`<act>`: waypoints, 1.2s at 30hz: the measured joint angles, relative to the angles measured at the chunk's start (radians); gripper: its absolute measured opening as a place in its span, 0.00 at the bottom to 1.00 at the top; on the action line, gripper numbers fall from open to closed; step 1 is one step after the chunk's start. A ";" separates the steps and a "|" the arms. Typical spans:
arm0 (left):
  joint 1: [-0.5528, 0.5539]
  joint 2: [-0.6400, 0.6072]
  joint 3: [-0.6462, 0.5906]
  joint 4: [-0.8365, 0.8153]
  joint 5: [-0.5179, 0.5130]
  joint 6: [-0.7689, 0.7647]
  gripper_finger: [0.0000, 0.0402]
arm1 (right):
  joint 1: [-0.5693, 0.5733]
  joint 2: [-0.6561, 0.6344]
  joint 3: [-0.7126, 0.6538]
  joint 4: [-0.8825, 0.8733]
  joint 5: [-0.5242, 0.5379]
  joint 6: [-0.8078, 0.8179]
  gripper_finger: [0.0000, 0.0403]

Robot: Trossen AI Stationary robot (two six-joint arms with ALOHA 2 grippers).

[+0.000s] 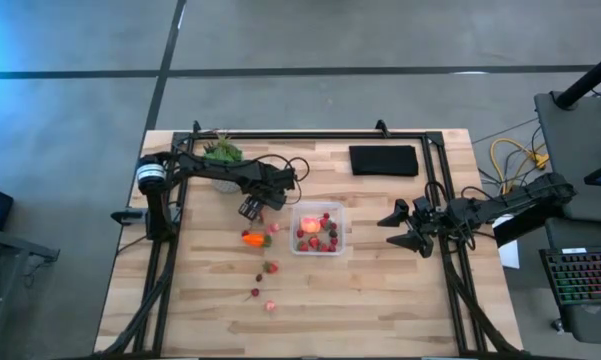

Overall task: Pick and placing Produce into tupperware
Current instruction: Put the strawberry into the transparent container

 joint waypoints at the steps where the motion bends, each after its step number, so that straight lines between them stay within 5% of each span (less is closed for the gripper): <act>1: 0.001 0.000 0.000 -0.002 -0.002 0.000 0.35 | 0.000 0.000 0.000 0.000 0.000 0.000 0.76; 8: 0.002 -0.006 0.003 -0.003 -0.004 -0.006 0.24 | 0.000 0.000 0.000 0.000 0.000 0.000 0.77; 22: -0.028 -0.127 0.056 -0.007 0.020 -0.134 0.24 | 0.000 0.000 0.000 0.000 0.000 0.000 0.77; 28: -0.137 -0.223 0.117 0.068 0.238 -0.198 0.24 | 0.000 0.000 0.000 0.000 0.000 0.000 0.76; 36: -0.297 -0.143 0.154 0.186 0.179 -0.292 0.25 | 0.000 0.000 0.000 0.000 0.000 0.000 0.77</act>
